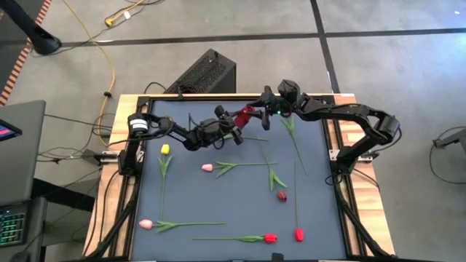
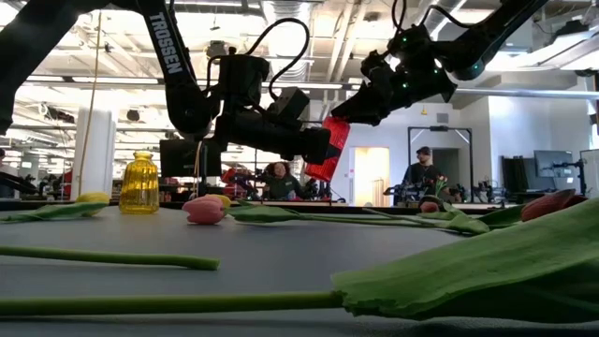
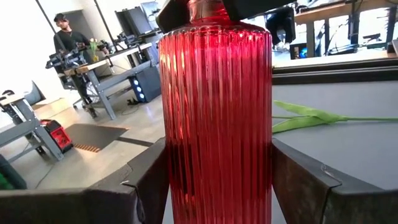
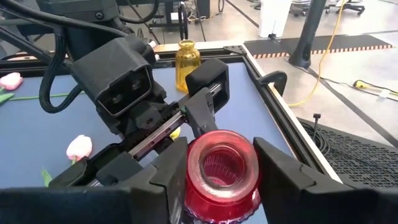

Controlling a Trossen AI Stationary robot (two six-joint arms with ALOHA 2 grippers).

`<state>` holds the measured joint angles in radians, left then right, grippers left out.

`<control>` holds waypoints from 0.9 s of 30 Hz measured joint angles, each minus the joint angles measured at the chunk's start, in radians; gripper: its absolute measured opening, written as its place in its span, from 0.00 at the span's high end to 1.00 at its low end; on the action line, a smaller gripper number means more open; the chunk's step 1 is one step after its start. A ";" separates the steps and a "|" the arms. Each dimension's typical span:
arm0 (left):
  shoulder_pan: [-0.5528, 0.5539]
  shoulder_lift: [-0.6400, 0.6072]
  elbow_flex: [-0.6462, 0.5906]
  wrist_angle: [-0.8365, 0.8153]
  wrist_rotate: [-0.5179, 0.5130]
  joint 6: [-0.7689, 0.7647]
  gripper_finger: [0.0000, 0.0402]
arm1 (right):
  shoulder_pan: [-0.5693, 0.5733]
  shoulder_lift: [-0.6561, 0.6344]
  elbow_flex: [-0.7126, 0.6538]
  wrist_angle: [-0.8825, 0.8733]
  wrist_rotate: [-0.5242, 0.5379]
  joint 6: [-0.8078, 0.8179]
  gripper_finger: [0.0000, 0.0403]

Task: Sort flowers into vase by color
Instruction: Adjust the red flower vase

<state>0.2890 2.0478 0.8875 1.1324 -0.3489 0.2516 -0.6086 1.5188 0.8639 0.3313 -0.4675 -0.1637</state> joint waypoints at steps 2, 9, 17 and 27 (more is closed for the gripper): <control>0.000 0.000 0.000 0.000 0.000 0.000 0.46 | 0.000 0.000 0.000 0.000 0.000 0.000 0.56; -0.003 -0.011 0.000 -0.027 -0.055 0.053 0.40 | -0.012 0.000 0.000 0.008 0.000 0.001 0.55; -0.010 -0.171 0.000 -0.402 -0.108 0.007 0.27 | -0.035 0.000 0.000 0.012 0.033 0.006 0.55; -0.034 -0.458 0.000 -0.944 0.025 -0.163 0.27 | 0.004 0.000 0.072 -0.092 0.079 -0.002 0.54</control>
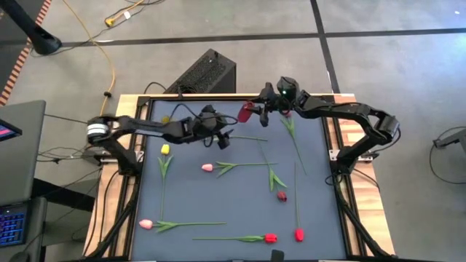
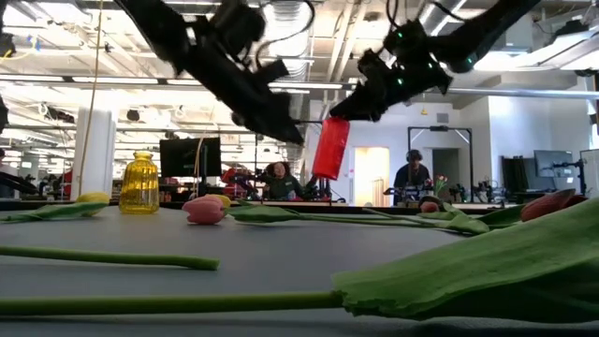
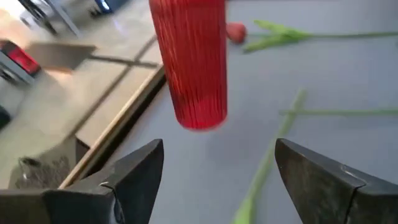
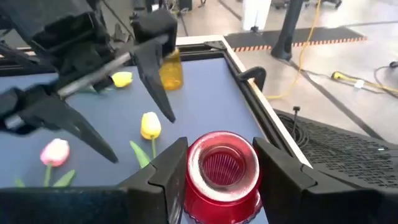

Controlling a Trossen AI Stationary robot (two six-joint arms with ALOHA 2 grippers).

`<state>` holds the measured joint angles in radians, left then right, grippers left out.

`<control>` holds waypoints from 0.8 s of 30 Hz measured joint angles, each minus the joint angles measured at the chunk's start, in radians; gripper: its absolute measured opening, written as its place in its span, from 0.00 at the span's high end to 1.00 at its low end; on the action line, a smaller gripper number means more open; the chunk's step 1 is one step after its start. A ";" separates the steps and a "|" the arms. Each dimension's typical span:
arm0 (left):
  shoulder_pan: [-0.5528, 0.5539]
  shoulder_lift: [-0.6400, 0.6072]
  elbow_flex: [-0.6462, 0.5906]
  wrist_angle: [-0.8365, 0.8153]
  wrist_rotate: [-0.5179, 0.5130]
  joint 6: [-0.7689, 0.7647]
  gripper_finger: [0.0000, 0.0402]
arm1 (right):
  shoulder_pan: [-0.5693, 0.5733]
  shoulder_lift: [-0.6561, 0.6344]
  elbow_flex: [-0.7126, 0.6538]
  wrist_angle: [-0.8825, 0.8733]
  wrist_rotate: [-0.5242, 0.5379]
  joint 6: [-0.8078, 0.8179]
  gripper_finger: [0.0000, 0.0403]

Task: Sort flowers into vase by color
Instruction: Adjust the red flower vase

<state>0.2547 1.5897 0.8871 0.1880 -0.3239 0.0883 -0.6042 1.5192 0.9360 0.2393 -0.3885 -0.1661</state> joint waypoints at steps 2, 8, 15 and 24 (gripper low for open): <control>-0.030 -0.059 0.000 -0.072 -0.024 -0.012 0.27 | 0.012 0.000 0.052 -0.068 0.007 -0.004 0.54; -0.177 -0.186 -0.025 -0.162 -0.203 -0.015 0.27 | 0.013 0.058 0.144 -0.165 0.021 -0.020 0.54; -0.309 -0.261 -0.189 -0.025 -0.374 -0.035 0.27 | 0.025 0.222 0.254 -0.197 0.026 -0.018 0.54; -0.334 -0.283 -0.256 0.047 -0.396 -0.035 0.27 | 0.086 0.361 0.430 -0.398 0.075 -0.050 0.54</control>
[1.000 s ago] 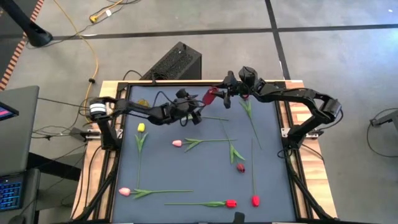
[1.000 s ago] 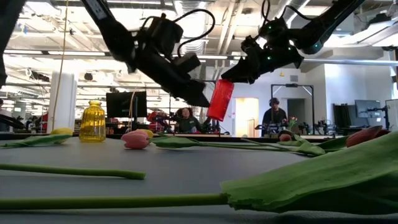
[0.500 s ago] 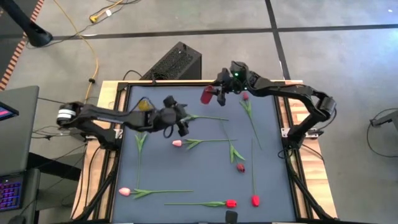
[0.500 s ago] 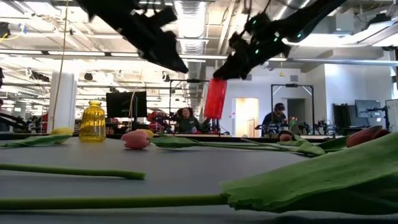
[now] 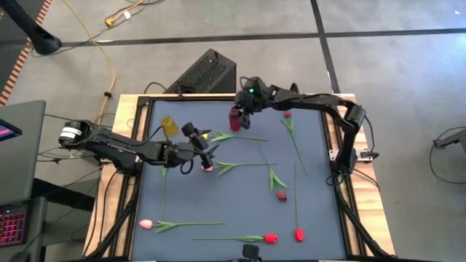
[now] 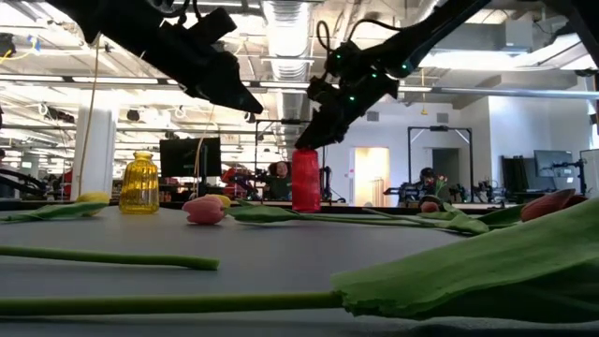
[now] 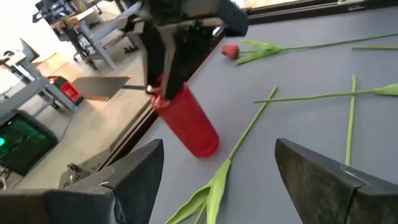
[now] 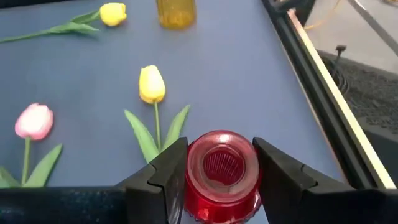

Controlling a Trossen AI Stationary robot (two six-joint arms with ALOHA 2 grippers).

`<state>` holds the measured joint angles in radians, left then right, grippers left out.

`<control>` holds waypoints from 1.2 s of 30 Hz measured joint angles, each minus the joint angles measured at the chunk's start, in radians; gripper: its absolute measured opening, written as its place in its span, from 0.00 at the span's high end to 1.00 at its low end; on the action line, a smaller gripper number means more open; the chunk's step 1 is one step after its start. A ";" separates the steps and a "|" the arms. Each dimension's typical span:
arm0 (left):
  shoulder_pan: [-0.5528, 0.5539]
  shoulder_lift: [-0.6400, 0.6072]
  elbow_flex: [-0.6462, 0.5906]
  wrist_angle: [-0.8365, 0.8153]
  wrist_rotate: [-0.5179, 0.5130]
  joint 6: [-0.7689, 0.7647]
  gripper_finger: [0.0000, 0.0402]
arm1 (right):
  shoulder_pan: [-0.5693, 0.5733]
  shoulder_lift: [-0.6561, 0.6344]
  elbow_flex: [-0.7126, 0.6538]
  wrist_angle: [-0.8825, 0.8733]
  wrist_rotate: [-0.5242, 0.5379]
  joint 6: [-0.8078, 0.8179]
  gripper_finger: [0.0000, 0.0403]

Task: Sort flowers into vase by color
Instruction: Adjust the red flower vase

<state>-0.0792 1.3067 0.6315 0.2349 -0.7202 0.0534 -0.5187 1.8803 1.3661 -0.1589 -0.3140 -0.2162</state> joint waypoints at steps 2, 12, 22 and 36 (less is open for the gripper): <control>0.000 0.000 0.000 0.000 0.002 0.006 0.27 | 0.009 0.007 0.004 0.011 0.020 -0.002 0.54; 0.000 0.000 0.000 -0.004 0.036 0.004 0.27 | 0.006 0.007 0.004 -0.001 0.055 -0.002 0.52; 0.000 0.000 0.000 -0.005 0.036 0.002 0.27 | 0.006 0.006 0.004 -0.039 0.051 0.000 0.39; 0.000 0.001 0.000 -0.009 0.015 0.018 0.27 | 0.006 0.002 0.066 -0.150 0.051 -0.006 0.38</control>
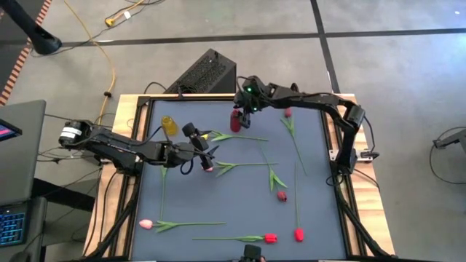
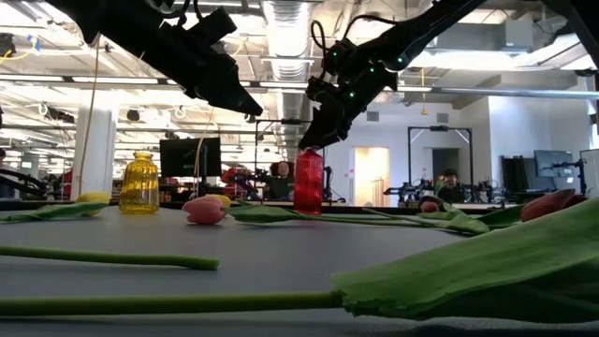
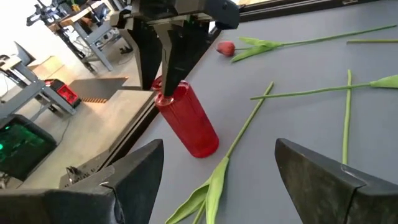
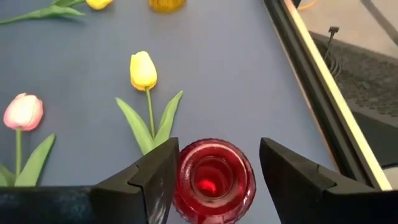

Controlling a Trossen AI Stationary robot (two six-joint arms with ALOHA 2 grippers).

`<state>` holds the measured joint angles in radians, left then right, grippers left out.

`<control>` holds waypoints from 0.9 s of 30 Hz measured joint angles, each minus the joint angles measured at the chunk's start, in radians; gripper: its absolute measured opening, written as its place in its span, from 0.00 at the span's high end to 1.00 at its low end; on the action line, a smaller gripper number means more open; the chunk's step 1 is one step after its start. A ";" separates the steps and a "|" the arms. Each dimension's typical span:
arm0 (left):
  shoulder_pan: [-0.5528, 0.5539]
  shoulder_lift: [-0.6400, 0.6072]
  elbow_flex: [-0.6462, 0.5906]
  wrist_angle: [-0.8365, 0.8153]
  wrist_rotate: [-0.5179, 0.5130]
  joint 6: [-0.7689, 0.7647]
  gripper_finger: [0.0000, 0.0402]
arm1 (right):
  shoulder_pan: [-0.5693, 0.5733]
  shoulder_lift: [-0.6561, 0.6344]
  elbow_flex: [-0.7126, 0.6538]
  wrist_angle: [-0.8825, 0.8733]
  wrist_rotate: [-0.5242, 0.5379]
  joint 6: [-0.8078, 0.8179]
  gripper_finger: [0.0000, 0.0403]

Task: Sort flowers into vase by color
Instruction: Adjust the red flower vase, then put the bottom dark red flower into the red flower vase

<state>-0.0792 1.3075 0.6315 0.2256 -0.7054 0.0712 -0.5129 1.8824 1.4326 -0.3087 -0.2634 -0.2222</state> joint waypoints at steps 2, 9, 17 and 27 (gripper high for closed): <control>0.000 0.000 0.000 0.000 0.000 0.003 0.27 | 0.000 0.000 0.023 -0.038 0.000 0.000 0.38; 0.000 0.000 0.000 -0.012 0.001 0.012 0.27 | 0.001 0.001 0.109 -0.130 -0.004 -0.016 0.38; 0.000 0.001 0.000 -0.050 0.029 0.015 0.27 | 0.008 -0.007 0.209 -0.412 -0.066 -0.101 0.38; 0.000 0.001 0.000 -0.051 0.055 0.062 0.27 | 0.145 -0.177 0.158 -0.762 -0.072 -0.151 0.38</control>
<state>-0.0792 1.3083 0.6315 0.1749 -0.6502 0.1329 -0.3680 1.7051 1.5908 -1.0709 -0.3351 -0.3730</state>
